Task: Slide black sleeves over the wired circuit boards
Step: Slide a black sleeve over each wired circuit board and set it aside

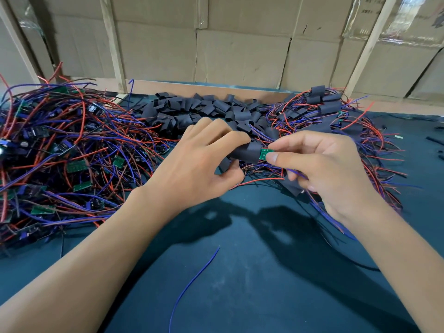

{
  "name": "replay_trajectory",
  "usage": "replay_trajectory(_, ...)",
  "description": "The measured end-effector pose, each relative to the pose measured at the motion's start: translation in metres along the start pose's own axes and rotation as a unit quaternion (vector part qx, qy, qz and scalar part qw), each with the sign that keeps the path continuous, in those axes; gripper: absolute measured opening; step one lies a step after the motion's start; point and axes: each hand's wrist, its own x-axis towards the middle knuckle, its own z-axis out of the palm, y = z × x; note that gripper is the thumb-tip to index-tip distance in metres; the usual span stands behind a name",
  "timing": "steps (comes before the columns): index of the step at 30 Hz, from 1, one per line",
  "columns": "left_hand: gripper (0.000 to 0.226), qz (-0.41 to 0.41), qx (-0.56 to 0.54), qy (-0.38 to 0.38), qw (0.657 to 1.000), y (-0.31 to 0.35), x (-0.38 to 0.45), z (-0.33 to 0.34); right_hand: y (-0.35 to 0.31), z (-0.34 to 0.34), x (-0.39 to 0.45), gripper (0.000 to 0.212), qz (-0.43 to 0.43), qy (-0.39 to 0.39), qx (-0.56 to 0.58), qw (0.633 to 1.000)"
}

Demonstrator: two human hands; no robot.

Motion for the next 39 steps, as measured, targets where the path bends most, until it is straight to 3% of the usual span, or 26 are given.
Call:
replay_trajectory(4, 0.032, 0.007, -0.023, 0.001, 1.0, 0.003, 0.001, -0.001, 0.0, -0.005, 0.002, 0.011, 0.014, -0.013, -0.006, 1.0)
replay_trajectory(8, 0.037, -0.022, -0.057, -0.031, 0.998, 0.005, 0.0, -0.002, -0.001, -0.002, -0.003, 0.012, -0.083, 0.002, -0.075, 0.994)
replay_trajectory(13, 0.038, -0.042, -0.076, -0.055, 0.995, 0.005, -0.004, 0.001, 0.008, 0.004, -0.007, 0.016, -0.186, 0.039, -0.237, 0.953)
replay_trajectory(18, 0.04, -0.033, -0.035, -0.061, 0.997, 0.0, -0.006, 0.004, 0.008, 0.001, -0.005, 0.015, -0.158, 0.012, -0.2, 0.967)
replay_trajectory(22, 0.037, -0.032, -0.035, -0.041, 0.998, 0.0, -0.006, 0.005, -0.001, 0.0, -0.003, 0.015, -0.074, -0.028, -0.029, 0.996)
replay_trajectory(27, 0.033, -0.043, -0.041, -0.013, 0.998, 0.003, -0.005, 0.004, -0.005, -0.002, 0.0, 0.012, -0.005, -0.016, 0.042, 0.999)
replay_trajectory(39, 0.035, -0.035, -0.044, 0.002, 0.998, 0.006, -0.005, 0.008, -0.006, -0.005, -0.003, 0.011, -0.097, -0.071, 0.039, 0.992)
